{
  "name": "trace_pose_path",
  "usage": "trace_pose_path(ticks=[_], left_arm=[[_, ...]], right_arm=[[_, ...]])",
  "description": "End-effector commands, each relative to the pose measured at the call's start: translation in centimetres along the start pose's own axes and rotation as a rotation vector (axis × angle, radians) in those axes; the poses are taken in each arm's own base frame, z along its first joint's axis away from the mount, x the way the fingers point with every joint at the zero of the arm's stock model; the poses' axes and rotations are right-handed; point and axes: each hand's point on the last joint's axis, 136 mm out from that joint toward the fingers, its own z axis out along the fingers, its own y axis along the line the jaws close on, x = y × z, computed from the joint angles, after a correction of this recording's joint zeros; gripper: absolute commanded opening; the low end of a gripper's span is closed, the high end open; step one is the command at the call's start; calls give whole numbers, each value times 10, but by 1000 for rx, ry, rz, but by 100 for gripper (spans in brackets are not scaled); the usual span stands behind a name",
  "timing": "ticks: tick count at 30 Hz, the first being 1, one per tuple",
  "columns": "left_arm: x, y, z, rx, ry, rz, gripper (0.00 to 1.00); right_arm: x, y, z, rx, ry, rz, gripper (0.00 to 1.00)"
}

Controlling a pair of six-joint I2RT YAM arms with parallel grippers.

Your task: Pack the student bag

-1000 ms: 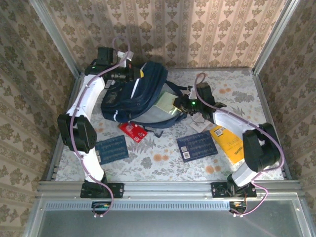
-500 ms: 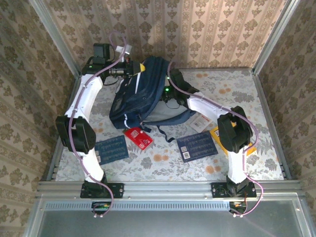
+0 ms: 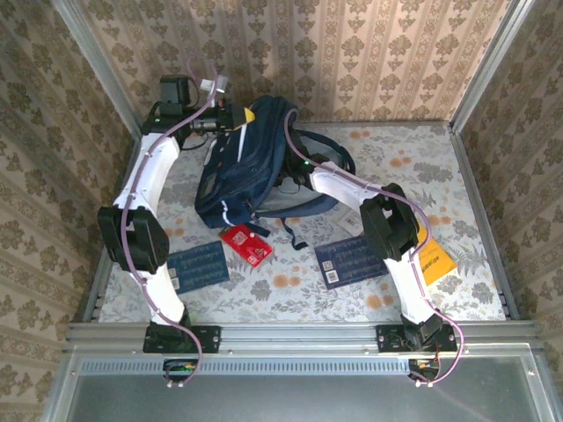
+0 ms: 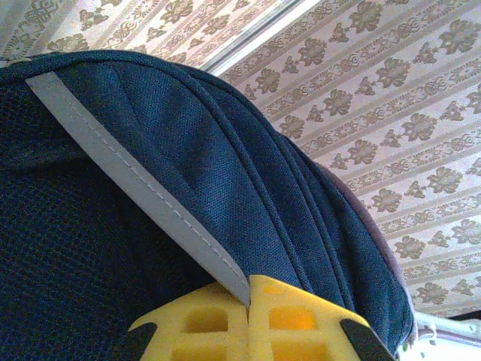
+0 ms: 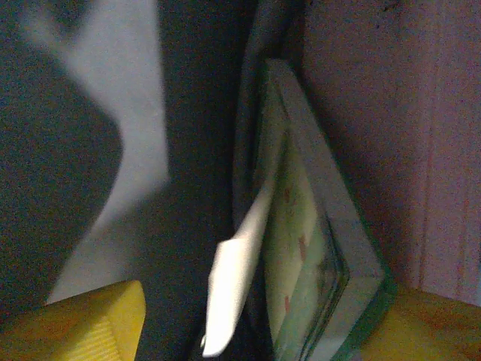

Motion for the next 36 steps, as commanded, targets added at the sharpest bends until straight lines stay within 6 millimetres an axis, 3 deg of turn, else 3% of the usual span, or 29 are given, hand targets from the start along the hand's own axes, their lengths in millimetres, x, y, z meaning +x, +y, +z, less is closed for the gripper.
trace_pose_path(ticks=[1,7,13,18,23,27,32,34,36], left_arm=[[-25,-49,-25,127,-72,185,0],[-36,-23,-38,85,-122,139,0],[-45,-5,-50,43,-156,113,0],[-46,18,-43,-78,-140,98,0],[-42,54,-8,-225,-87,98,0],[-29,75,33,-279,1,96,6],[1,96,73,-296,80,62,21],[9,94,79,-292,90,50,25],[12,79,78,-258,80,55,33]], right_arm=[[-13,38,-28,-99,-78,-102,84],[-31,31,-77,-102,-156,-141,88],[-34,29,-117,-96,-190,-219,87],[-39,17,-165,24,-313,-278,84],[-30,-10,-213,146,-443,-300,80],[-8,-30,-228,178,-438,-311,77],[19,-53,-241,218,-401,-339,76],[26,-58,-242,230,-380,-361,76],[34,-59,-242,238,-353,-397,75]])
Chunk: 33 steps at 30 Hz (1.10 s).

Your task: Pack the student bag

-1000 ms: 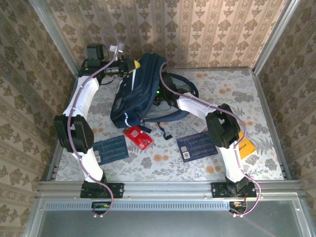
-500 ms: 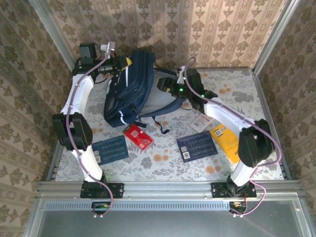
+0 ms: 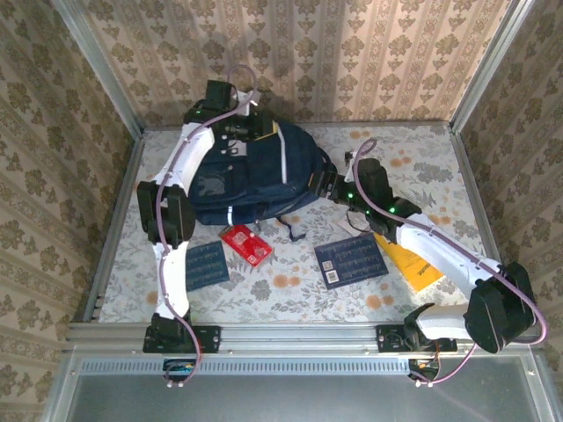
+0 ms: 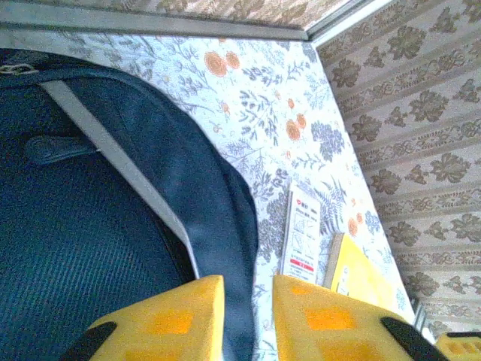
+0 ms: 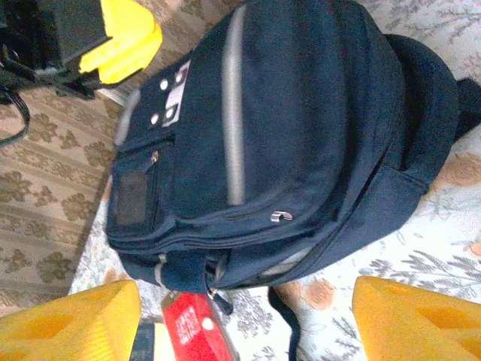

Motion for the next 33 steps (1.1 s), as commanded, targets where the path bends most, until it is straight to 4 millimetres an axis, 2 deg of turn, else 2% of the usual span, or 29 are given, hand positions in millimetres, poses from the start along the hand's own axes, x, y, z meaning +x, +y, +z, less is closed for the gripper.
trace_pose_path(ticks=[1,5,7,9,11,12,16,18,20,22,24,29,33], left_arm=[[-7,-28,-25,21,-67,59,40],[1,-54,-69,-49,-164,109,52],[15,-51,-92,-133,-221,87,57],[41,-42,-105,-188,-223,24,58],[80,-28,-109,-240,-158,-57,59],[104,-19,-105,-259,-114,-100,60],[189,-1,-82,-287,46,-184,61],[225,11,-74,-325,106,-213,63],[249,27,-70,-394,152,-238,64],[265,41,-64,-428,192,-251,65],[271,50,-57,-444,205,-249,65],[289,57,-40,-532,274,-177,65],[311,62,-27,-550,333,-164,65]], right_arm=[[11,2,-12,5,28,-109,75],[30,22,-11,-52,109,-223,73],[43,33,-8,-78,153,-270,70],[60,42,-6,-112,207,-297,64],[72,44,-4,-123,242,-300,58],[78,44,-3,-124,256,-298,56],[87,35,-3,-81,275,-314,56],[93,30,-3,-70,282,-316,57],[98,26,-4,-63,294,-315,57],[103,22,-5,-59,308,-311,57],[109,19,-7,-56,321,-302,57],[118,15,-11,-63,343,-289,59],[121,12,-16,-65,339,-285,59]])
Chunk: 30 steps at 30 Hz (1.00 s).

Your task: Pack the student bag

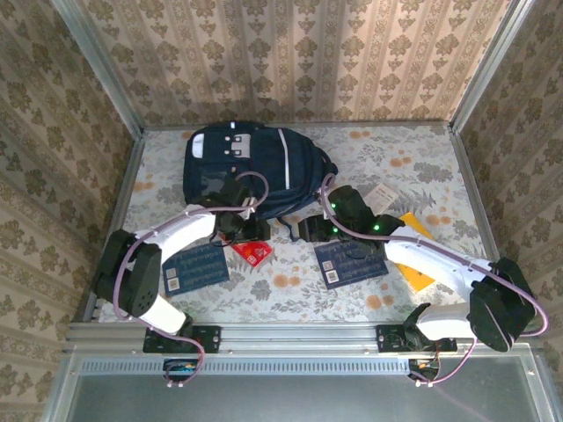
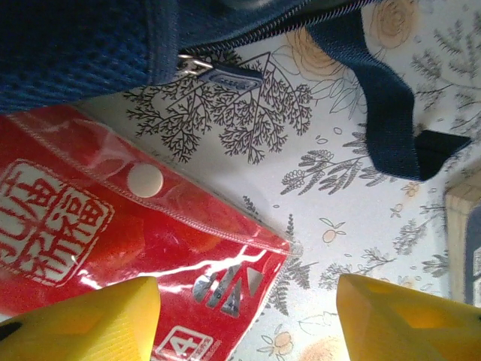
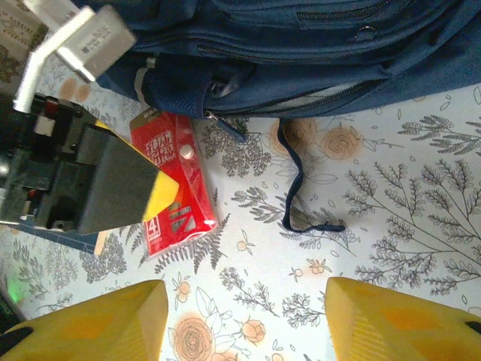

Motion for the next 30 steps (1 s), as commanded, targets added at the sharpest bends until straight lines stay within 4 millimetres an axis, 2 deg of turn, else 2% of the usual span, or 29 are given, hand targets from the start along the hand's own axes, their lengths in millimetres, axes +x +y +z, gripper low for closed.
trace_pose_path(ticks=[1,5,13,16,19,21,25,30], left_arm=[[8,7,16,-71,19,28,65],[25,-2,30,-53,82,64,65],[63,-50,48,94,247,182,65],[79,-78,44,216,292,218,65],[93,-103,27,306,309,276,65],[96,-111,13,346,295,292,65],[94,-110,-19,372,227,286,67],[86,-80,-36,330,130,193,67]], right_arm=[[7,3,-9,-18,0,2,59],[11,3,-10,-23,5,0,60],[10,2,-11,-18,2,-5,62],[10,0,-13,-10,-9,-4,63],[12,-5,-13,12,-6,-4,64],[14,-7,-10,18,6,3,64],[28,5,6,-64,95,30,61],[52,19,41,-159,267,134,53]])
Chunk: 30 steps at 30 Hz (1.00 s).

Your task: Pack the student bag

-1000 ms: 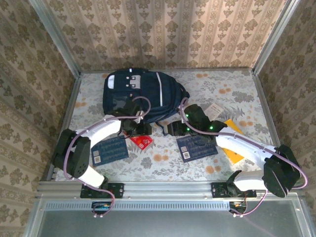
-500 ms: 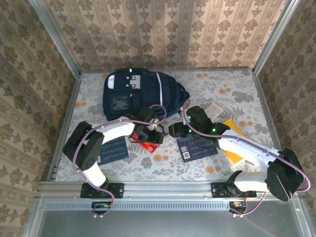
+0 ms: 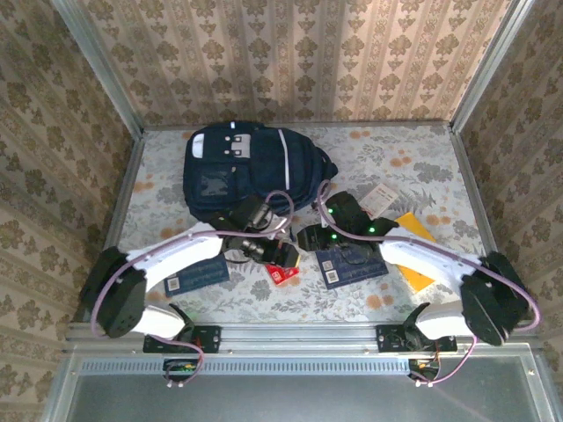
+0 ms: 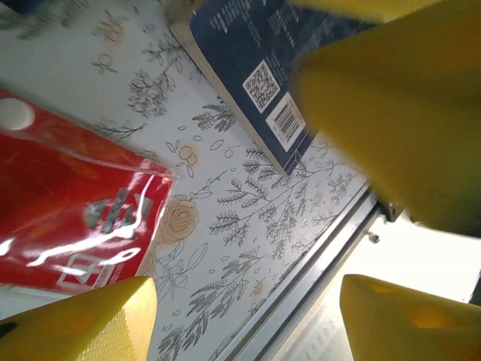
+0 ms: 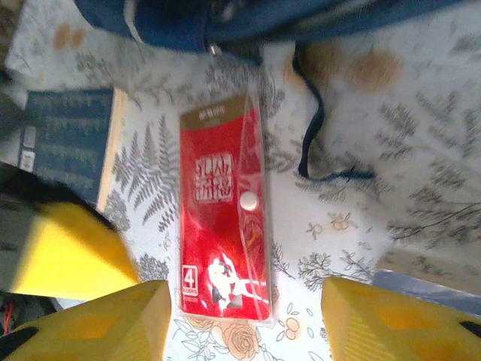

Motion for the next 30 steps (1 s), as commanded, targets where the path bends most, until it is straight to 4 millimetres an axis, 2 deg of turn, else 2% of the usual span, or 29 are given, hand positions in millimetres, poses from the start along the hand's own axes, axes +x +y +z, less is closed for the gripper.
trace_pose_path(ticks=[1,5,8,17,24,30], left_arm=[[12,29,-15,-72,-41,-114,67],[17,76,-24,-125,-148,-335,68],[20,96,-23,-125,-186,-425,67],[9,119,-13,-107,-230,-481,64],[7,128,2,-94,-209,-496,60],[8,131,9,-84,-194,-498,58]], right_arm=[[11,19,25,-111,124,82,51],[16,21,55,-109,204,96,45],[12,14,73,-68,226,109,42],[6,5,105,-14,279,117,43],[9,-8,106,54,296,103,47],[21,-12,111,51,333,112,47]])
